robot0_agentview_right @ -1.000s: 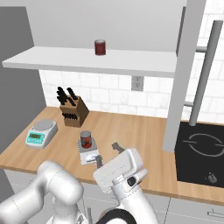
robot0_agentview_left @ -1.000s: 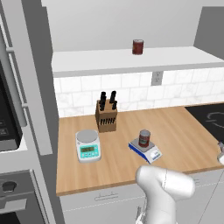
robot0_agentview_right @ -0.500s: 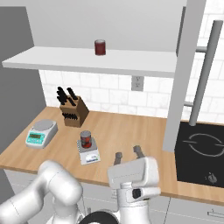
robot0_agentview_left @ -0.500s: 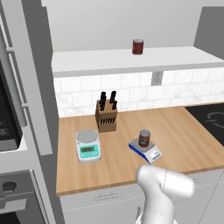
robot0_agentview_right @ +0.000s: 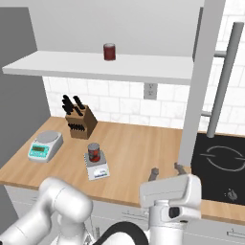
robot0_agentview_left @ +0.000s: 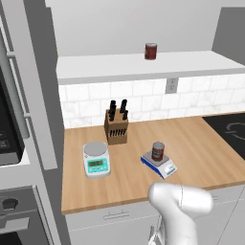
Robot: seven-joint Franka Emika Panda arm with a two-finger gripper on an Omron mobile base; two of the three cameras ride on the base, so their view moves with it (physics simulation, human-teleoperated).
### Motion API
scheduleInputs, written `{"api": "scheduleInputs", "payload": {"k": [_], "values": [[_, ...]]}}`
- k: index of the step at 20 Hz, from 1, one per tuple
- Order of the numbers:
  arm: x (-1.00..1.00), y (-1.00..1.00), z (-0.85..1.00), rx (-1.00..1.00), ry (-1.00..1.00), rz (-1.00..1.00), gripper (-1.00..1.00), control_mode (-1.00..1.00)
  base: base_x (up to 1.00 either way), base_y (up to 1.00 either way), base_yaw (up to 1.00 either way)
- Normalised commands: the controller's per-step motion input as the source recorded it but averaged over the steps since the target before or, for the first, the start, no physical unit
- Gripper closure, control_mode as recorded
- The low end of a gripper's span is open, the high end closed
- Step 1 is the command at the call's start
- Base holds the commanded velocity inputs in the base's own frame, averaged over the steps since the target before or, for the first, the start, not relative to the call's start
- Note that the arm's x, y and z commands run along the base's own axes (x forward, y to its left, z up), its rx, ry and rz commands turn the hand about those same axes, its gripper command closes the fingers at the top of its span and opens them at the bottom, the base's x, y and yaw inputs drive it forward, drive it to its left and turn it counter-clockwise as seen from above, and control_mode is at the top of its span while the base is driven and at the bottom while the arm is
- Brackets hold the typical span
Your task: Pick the canned food and place it on the digital scale for weighing, and close the cabinet.
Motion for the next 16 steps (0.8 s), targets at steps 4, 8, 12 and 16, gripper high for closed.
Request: {"api": "scheduleInputs", "payload": {"k": [4, 8, 12, 16], "values": [[-0.15, -0.38, -0.20, 0.07, -0.06, -0.01, -1.00, -1.00, 0.00, 0.00, 0.00], [0.00, -0.60, 0.00, 0.14, 0.00, -0.05, -1.00, -1.00, 0.00, 0.00, 0.00], [0.00, -0.61, 0.00, 0.10, 0.02, -0.04, -1.00, -1.00, 0.00, 0.00, 0.00], [0.00, -0.58, 0.00, 0.09, 0.04, -0.03, -1.00, -1.00, 0.00, 0.00, 0.00]]}}
